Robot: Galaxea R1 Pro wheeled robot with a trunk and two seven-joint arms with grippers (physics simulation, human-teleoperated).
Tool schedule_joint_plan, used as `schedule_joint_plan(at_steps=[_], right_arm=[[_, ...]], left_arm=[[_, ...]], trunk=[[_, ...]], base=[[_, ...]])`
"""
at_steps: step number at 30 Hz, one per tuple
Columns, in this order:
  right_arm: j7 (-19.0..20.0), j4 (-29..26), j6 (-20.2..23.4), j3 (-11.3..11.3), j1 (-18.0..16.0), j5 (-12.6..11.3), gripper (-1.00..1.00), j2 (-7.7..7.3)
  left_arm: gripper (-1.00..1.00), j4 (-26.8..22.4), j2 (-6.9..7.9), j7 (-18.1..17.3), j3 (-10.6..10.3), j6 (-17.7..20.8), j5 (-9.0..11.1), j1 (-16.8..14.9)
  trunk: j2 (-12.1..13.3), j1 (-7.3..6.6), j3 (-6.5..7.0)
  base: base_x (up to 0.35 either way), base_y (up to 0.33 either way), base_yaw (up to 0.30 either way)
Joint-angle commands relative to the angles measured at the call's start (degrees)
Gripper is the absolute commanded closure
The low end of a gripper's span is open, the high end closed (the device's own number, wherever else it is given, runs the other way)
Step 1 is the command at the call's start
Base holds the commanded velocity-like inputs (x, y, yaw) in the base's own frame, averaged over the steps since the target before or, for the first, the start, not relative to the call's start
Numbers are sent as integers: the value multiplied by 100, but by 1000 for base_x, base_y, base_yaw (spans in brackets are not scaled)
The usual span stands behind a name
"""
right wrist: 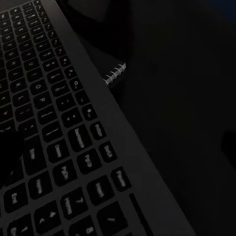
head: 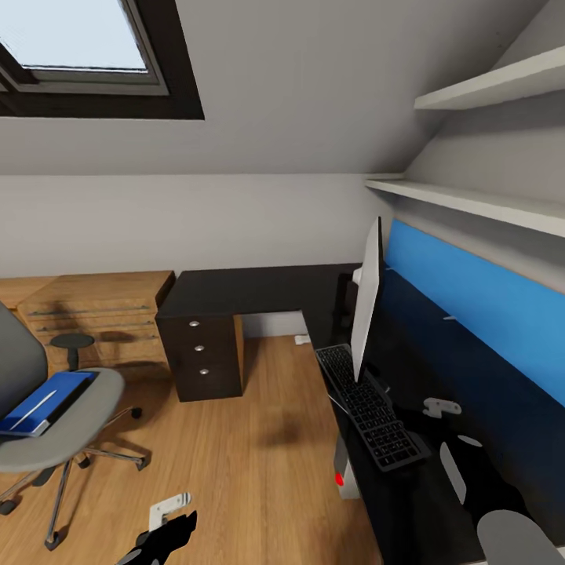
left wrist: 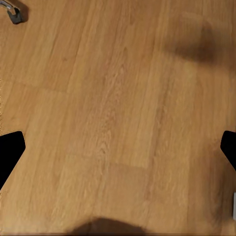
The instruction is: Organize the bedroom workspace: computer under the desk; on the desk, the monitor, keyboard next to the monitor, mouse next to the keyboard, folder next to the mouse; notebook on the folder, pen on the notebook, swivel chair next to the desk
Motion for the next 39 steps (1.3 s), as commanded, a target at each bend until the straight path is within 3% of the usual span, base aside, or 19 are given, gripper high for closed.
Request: schedule_joint_plan(at_steps=[1,21,27,39], right_arm=[[38,-9,35,-26,-4,-21,-100,2],[60,-5,33,-70,-4,-108,-100,-44],[68,46,32,-193,-4,-110,-100,-108],[275,99,-10,-233,-4,-126,-100,-139]], left_arm=[[-100,31,4,10,6,9,60,-2],[-100,331,103,23,17,-4,62,-2],[-100,339,104,24,19,-6,62,-2],[-100,344,108,15,20,-5,62,-2]], trunk=[[-47,23,-25],[-849,462,-384],[-849,462,-384],[-849,462,-384]], base=[[0,0,0],[0,0,0],[0,0,0],[0,0,0]])
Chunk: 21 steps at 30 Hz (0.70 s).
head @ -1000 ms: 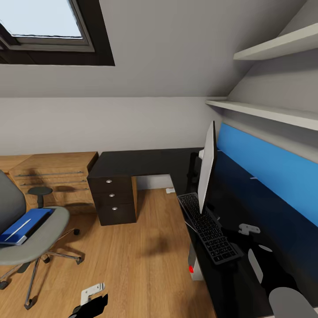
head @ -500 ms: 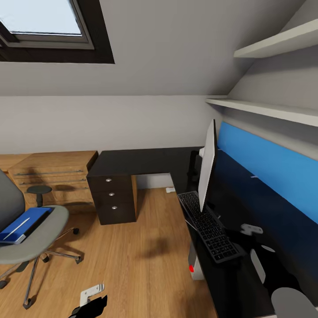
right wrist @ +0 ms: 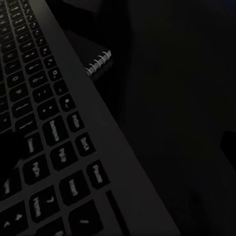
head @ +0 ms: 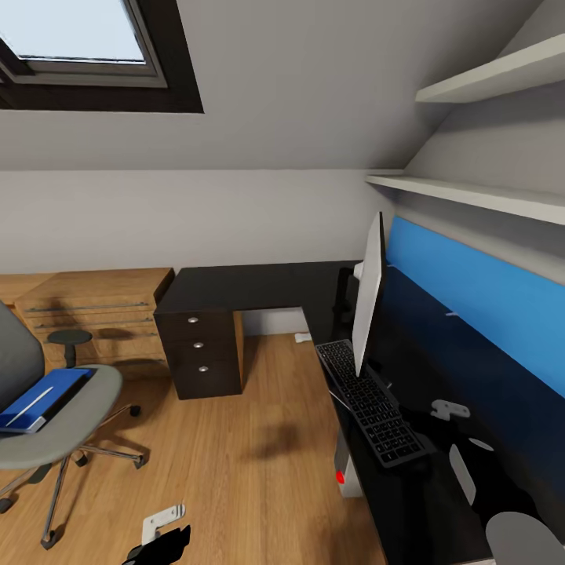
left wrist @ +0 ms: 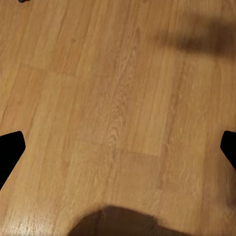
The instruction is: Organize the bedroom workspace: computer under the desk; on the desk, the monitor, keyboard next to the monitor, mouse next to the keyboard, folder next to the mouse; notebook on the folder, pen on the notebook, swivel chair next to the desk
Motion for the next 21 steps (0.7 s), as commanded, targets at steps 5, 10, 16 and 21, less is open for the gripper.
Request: schedule_joint_plan(at_steps=[5,10,16,21], right_arm=[[70,-5,51,-25,-4,-12,-100,4],[74,-4,44,-24,-4,-12,-100,8],[76,-4,43,-23,-4,-11,-100,10],[70,-4,46,-23,-4,-6,-100,10]], left_arm=[[-100,-6,3,13,-9,9,60,-2],[-100,-4,4,13,-9,8,60,-2],[-100,-3,5,24,-9,8,61,-2],[-100,1,5,28,-8,11,62,-2]], trunk=[[-4,0,-6],[-164,88,-78],[-405,220,-186],[-606,330,-276]], base=[[0,0,0],[0,0,0],[0,0,0],[0,0,0]])
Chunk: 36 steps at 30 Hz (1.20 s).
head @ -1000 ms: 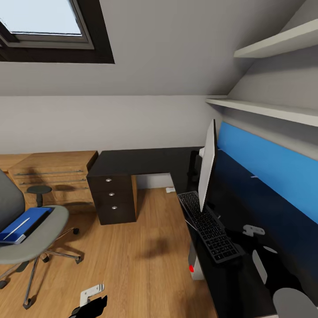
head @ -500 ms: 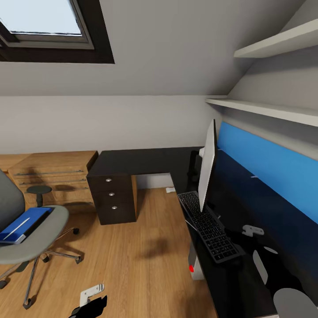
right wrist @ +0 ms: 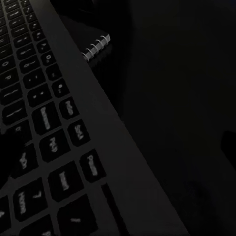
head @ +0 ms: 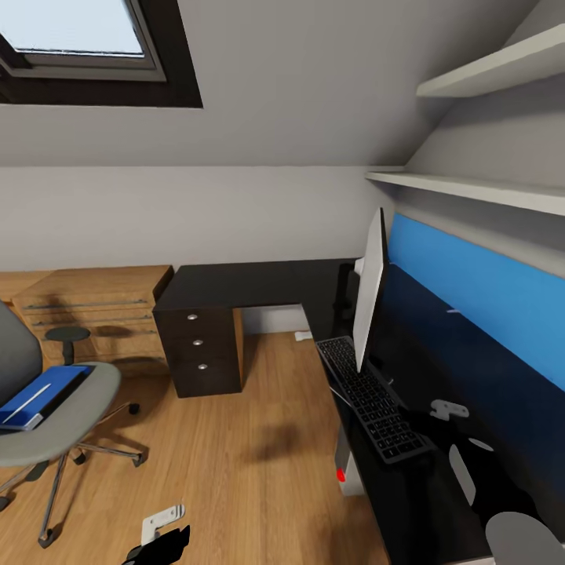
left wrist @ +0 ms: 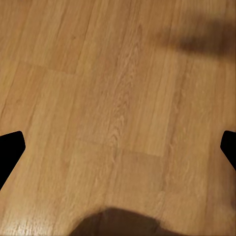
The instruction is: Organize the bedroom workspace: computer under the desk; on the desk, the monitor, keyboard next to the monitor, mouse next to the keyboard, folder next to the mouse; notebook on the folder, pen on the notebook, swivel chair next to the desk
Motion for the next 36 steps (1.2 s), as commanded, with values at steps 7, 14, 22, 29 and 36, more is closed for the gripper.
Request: schedule_joint_plan(at_steps=[7,14,22,29,36], right_arm=[[45,-8,39,-23,-4,-17,-100,-2],[49,-8,39,-23,-4,-17,-100,-3],[50,-8,39,-23,-4,-15,-100,1],[50,-1,42,-23,-4,-12,-100,3],[50,6,47,-23,-4,-10,-100,4]], left_arm=[[-100,-5,1,15,-3,13,59,-2],[-100,-4,1,15,-1,14,59,-2],[-100,-4,1,17,0,15,60,-2],[-100,-4,1,23,34,13,58,-2],[-100,-4,1,18,104,13,58,-2]], trunk=[[-286,154,-132],[-567,308,-258],[-887,484,-402],[-887,484,-402],[-887,484,-402]], base=[[0,0,0],[0,0,0],[0,0,0],[0,0,0],[0,0,0]])
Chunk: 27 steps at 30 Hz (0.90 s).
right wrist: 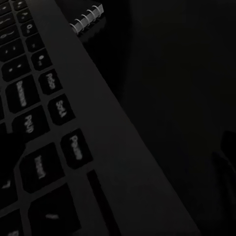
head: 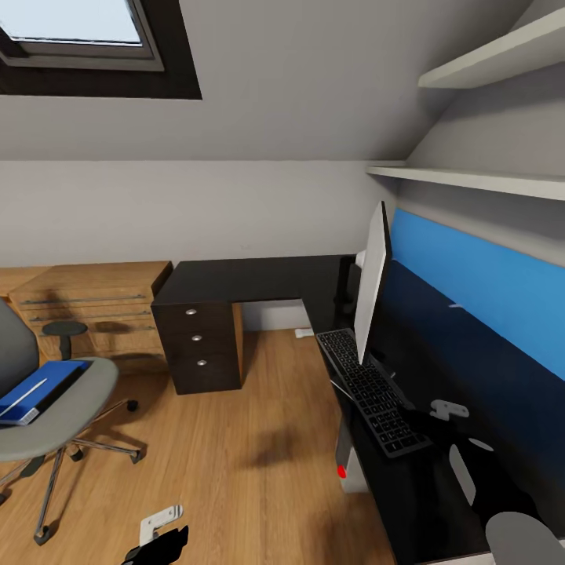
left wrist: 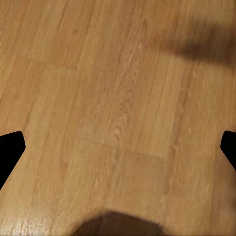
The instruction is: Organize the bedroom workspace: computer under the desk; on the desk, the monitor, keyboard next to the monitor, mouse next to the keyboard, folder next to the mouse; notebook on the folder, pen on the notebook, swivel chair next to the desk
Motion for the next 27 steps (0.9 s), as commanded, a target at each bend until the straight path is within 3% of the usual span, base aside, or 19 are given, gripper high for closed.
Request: schedule_joint_plan(at_steps=[1,27], right_arm=[[37,1,39,-15,0,9,-100,4],[37,74,57,-15,0,10,-100,4]], left_arm=[[-100,-6,0,13,-6,10,60,-2],[-100,179,71,-24,37,-5,60,-2]], trunk=[[-3,0,-7],[-3,0,-7]], base=[[0,0,0],[-32,38,0]])
